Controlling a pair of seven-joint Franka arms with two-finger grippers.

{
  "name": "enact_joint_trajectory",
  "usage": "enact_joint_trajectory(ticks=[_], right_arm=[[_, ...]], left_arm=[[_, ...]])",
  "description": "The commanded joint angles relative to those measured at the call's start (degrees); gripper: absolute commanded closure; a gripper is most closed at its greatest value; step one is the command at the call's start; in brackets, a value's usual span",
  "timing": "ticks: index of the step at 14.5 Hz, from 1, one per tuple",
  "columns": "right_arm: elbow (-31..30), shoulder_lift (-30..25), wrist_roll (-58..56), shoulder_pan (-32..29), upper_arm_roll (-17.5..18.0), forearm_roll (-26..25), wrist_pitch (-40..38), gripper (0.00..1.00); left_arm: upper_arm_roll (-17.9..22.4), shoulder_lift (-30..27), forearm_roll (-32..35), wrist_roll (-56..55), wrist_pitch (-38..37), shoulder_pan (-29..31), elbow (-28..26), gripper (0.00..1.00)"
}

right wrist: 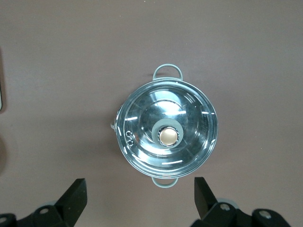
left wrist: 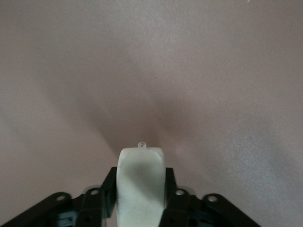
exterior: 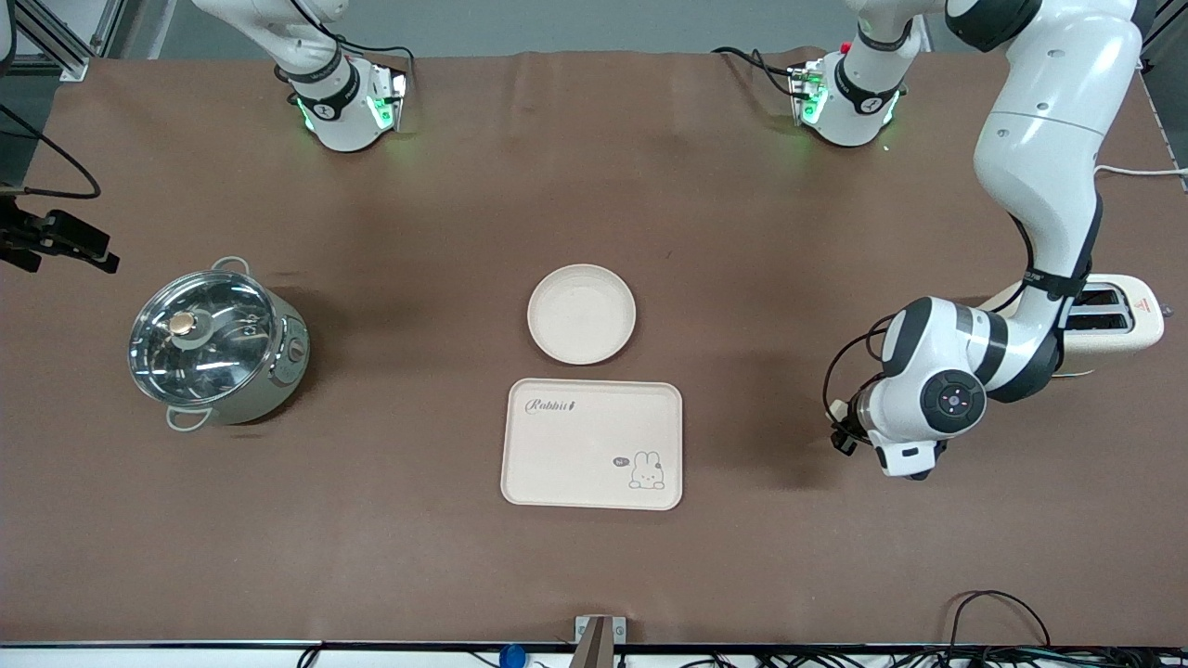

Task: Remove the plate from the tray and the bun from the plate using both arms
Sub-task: 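Lift the bun off the plate and carry it toward the toaster, then lower the bun onto the table and open the left gripper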

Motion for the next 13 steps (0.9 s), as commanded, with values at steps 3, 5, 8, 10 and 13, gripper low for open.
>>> enact_joint_trajectory(ticks=[3, 5, 8, 10, 13], right_arm=[[-1.4, -1.1, 0.5, 0.6, 0.4, -0.7, 0.0, 0.0], [-1.3, -1.2, 1.8, 2.1, 0.4, -0.7, -0.7, 0.0], [-1.3, -1.7, 3.5, 3.7, 0.4, -0.7, -1.3, 0.0], [-0.6, -1.9, 3.5, 3.7, 0.4, -0.7, -1.3, 0.0], [0.7, -2.0, 3.5, 3.7, 0.4, -0.7, -1.2, 0.0]], left_arm=[[-0.5, 0.7, 1.4, 0.0, 1.8, -0.4, -0.1, 0.01], [-0.7, -0.3, 1.4, 0.4, 1.2, -0.4, 0.0, 0.0], [-1.3, -5.8, 1.3, 8.1, -2.3, -0.4, -0.6, 0.0], [-1.9, -10.1, 1.2, 16.4, -4.9, -0.4, -0.3, 0.0], [-1.9, -16.5, 0.6, 26.2, -7.0, 0.2, -0.1, 0.0]])
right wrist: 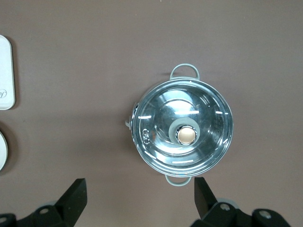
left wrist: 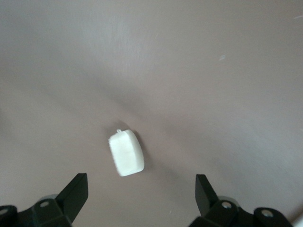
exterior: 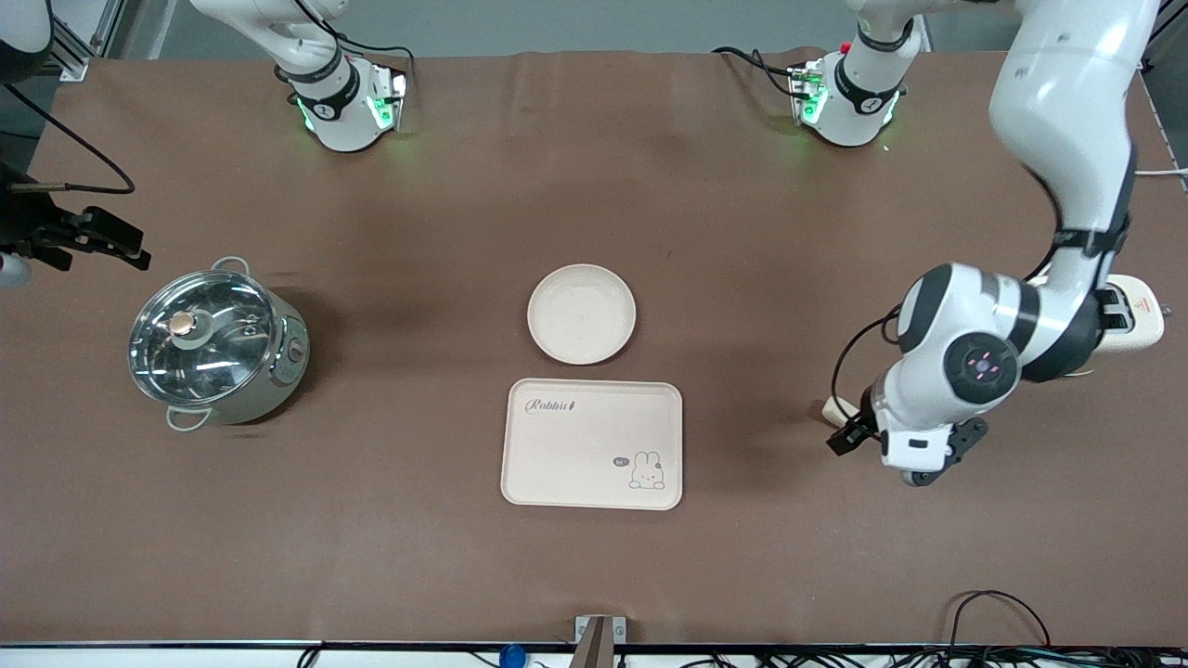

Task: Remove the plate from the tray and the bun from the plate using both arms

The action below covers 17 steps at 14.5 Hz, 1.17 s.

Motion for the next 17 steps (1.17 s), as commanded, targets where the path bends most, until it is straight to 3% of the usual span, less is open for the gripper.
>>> enact_joint_trajectory(ticks=[1, 3, 8, 13, 14, 16, 17], right_arm=[[0.5, -1.2, 0.9, 0.0, 0.2, -0.6, -0.4, 0.0], [0.5, -2.3, 0.9, 0.0, 0.2, -0.5, -0.9, 0.0], [0.4, -2.8, 0.9, -0.3, -0.2, -0.3, -1.4, 0.0], [0.3, -2.8, 0.9, -0.2, -0.1, -0.3, -1.1, 0.0], [0.4, -2.8, 0.9, -0.2, -0.1, -0.3, -1.1, 0.0], [0.4, -2.8, 0.8, -0.2, -0.1, -0.3, -0.9, 0.0], [0.4, -2.8, 0.9, -0.1, -0.1, -0.2, -0.9, 0.0]], left_arm=[[-0.3, -7.6, 0.2, 9.5, -2.1, 1.7, -1.5, 0.0], [-0.3, -11.5, 0.0, 16.3, -3.5, 3.2, -1.5, 0.0], [-0.3, -20.6, -0.5, 33.6, -15.6, 3.8, 1.1, 0.0], [0.4, -28.9, -9.1, 43.4, -22.9, 5.1, 1.1, 0.0], [2.1, -31.3, -11.1, 46.0, -23.0, 4.1, 0.5, 0.0], [10.3, -33.7, -13.7, 49.3, -25.5, -1.8, 0.1, 0.0], [11.6, -34.5, -14.4, 50.7, -28.0, -2.5, 0.1, 0.0]])
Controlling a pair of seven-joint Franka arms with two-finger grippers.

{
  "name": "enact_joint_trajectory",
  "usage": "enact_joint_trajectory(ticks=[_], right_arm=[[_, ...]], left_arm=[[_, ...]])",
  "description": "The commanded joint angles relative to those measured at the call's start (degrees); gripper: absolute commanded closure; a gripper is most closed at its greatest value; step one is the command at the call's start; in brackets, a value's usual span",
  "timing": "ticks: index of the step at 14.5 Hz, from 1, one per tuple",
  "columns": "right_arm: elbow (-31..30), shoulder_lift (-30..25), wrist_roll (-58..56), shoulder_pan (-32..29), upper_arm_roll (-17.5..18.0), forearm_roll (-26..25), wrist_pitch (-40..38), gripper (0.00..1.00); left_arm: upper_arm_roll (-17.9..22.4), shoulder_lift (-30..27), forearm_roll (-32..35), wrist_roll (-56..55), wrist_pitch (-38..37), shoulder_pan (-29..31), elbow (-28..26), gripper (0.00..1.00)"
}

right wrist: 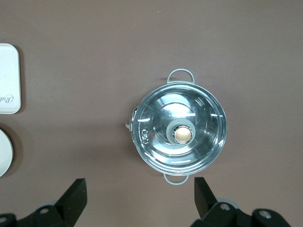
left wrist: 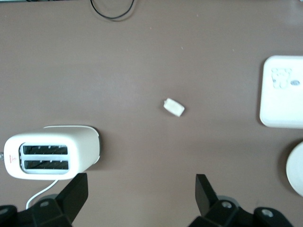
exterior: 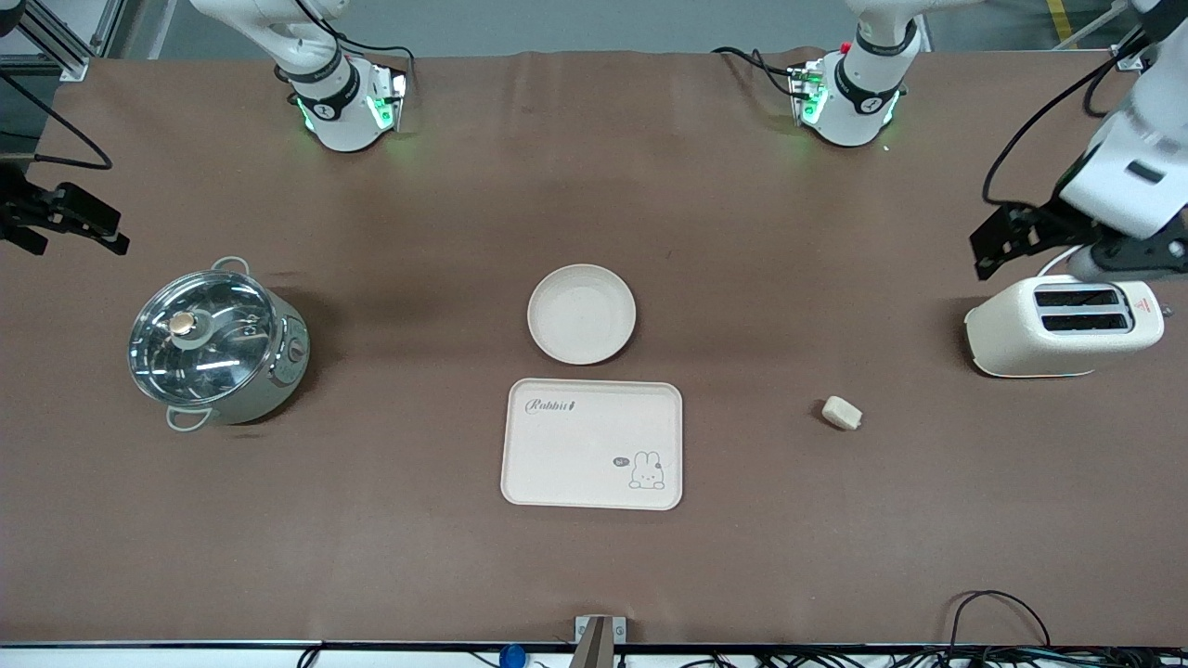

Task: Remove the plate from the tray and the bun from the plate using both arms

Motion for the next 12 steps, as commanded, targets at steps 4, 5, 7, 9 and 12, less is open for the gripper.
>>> enact_joint_trajectory(ticks=[4, 5, 7, 9, 12], right_arm=[[-0.4, -0.6, 0.7, 0.0, 0.3, -0.1, 0.2, 0.0], [-0.5, -0.6, 0.8, 0.0, 0.3, -0.1, 0.0, 0.0], [-0.4, -0.6, 0.8, 0.0, 0.4, -0.1, 0.0, 0.0], [-0.4, -0.6, 0.7, 0.0, 0.4, -0.1, 0.0, 0.0], [-0.4, -0.6, 0.5, -0.1, 0.3, -0.1, 0.2, 0.0]], left_arm=[[7.5, -9.2, -3.8, 4.2, -5.2, -5.6, -7.6, 0.0], [7.4, -10.7, -3.8, 4.2, -5.2, -5.6, -8.8, 0.0], [6.9, -11.5, -3.8, 4.2, -6.0, -5.7, -9.0, 0.0], [6.8, -10.9, -3.8, 4.2, -6.0, -5.6, -8.1, 0.0], [6.8, -9.0, -3.8, 4.2, -6.0, -5.6, -6.1, 0.0]])
